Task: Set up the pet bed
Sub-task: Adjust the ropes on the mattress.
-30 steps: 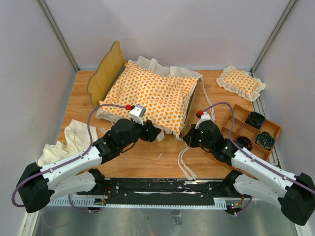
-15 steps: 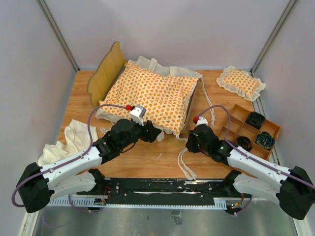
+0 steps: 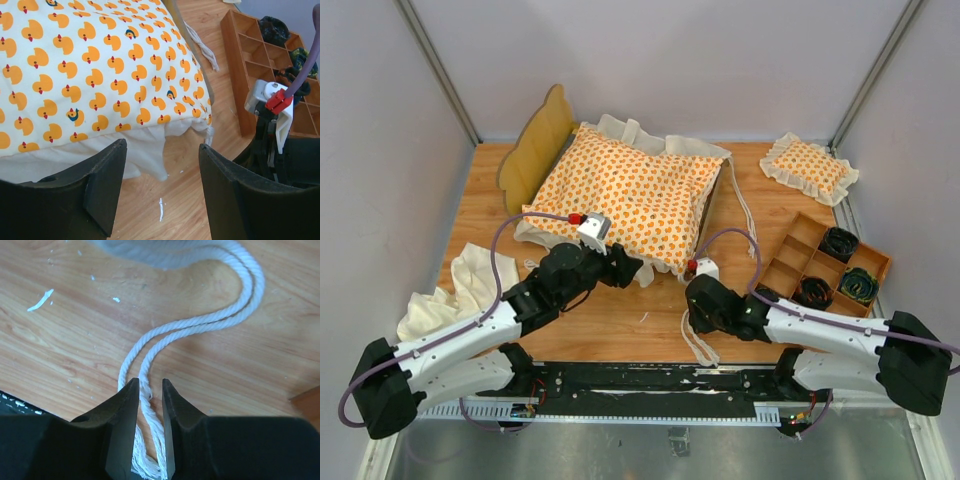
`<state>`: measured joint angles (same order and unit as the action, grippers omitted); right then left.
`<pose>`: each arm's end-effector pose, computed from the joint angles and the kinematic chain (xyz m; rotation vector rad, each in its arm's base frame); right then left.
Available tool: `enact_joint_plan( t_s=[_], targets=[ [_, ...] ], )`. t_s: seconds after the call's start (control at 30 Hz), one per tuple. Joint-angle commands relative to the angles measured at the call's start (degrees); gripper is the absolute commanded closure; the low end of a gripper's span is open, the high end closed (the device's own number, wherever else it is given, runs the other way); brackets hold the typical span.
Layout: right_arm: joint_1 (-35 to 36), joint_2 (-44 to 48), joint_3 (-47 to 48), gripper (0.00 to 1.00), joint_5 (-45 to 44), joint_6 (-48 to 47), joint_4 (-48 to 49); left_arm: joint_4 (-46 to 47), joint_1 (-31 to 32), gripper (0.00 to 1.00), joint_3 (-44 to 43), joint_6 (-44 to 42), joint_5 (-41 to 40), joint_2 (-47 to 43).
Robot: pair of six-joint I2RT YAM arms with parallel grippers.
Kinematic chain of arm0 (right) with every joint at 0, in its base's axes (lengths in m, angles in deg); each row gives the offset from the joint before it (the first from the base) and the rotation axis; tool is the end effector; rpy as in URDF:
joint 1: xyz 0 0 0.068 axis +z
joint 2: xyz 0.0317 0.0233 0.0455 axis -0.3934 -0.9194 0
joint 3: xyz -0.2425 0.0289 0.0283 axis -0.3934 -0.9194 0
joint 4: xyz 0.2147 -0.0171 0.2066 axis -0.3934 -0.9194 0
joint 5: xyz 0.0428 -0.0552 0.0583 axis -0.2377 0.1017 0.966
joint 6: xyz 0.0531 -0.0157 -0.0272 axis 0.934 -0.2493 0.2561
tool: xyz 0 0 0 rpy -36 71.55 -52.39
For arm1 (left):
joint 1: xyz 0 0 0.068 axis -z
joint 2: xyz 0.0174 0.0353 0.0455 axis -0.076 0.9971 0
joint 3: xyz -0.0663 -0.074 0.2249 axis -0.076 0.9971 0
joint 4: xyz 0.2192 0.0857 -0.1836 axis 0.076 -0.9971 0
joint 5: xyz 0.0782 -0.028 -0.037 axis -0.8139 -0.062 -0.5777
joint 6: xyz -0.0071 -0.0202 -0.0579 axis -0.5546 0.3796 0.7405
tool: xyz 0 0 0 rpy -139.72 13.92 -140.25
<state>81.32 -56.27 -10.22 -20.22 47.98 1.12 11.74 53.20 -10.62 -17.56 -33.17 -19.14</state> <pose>0.1459 0.2160 0.1273 -0.3185 2.4666 0.4945 0.1907 -0.2079 0.2274 0.3476 1.8277 -0.7292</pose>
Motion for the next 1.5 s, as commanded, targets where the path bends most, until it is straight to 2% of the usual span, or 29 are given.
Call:
enact_joint_plan(
  t_s=[0.0,0.47,0.53,0.63,0.73,0.87,1.03,1.47],
  targets=[
    [2.8,-1.1,1.9,0.73,-1.0,-0.9,-0.9,-0.1,0.4,0.36,0.5,-1.4,-2.0,-1.9],
    [4.8,-10.6,3.8,0.74,-2.0,-2.1,-1.5,-0.6,0.4,0.36,1.0,-0.9,-2.1,-2.8],
    [5.0,-11.8,4.4,0.79,-3.1,-2.5,-2.9,-0.6,0.4,0.36,1.1,-0.8,-2.2,-2.9],
    [5.3,-11.9,5.9,0.97,-7.3,-3.1,-6.5,-0.9,0.3,0.36,1.1,-0.7,-2.3,-3.1],
    [5.3,-7.8,8.0,1.00,-12.4,-3.2,-11.9,-1.2,0.3,0.36,1.0,-0.6,-2.1,-3.4],
    [5.3,2.5,11.5,1.00,-17.0,-4.6,-15.9,-1.0,0.4,0.36,0.7,-0.2,-0.9,-4.2],
    [5.3,12.1,13.5,1.00,-17.1,-8.0,-11.8,0.0,0.4,0.36,0.8,0.7,0.8,-4.6],
    [5.3,22.5,21.0,1.00,-18.6,-16.4,-8.3,4.5,0.4,0.38,2.4,-1.1,7.5,-1.3]
  ],
)
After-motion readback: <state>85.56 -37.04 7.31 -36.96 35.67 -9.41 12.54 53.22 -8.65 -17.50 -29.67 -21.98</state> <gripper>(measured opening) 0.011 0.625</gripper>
